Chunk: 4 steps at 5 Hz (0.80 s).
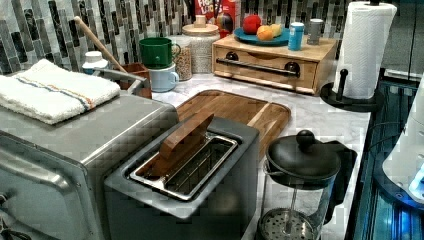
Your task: Open the drawer.
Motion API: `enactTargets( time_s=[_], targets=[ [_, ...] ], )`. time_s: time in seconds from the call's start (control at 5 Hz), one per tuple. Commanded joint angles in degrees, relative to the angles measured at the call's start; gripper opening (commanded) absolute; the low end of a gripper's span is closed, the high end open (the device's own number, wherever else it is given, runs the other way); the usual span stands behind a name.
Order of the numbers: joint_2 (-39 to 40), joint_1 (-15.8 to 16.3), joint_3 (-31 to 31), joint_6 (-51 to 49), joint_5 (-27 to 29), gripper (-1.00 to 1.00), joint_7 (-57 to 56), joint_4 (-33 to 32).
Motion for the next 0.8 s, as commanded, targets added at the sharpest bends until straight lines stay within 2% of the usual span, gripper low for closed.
enactTargets(
  time_s=[0.2, 0.6, 0.8],
  targets=[
    [0.08, -0.28, 0.26, 0.02, -0.02, 1.0, -0.07, -0.03],
    [0.08, -0.1, 0.07, 0.03, -0.01, 1.0, -0.08, -0.02],
    [0.45, -1.82, -0.85, 4.04, 1.84, 1.0, -8.09, -2.06]
  ],
)
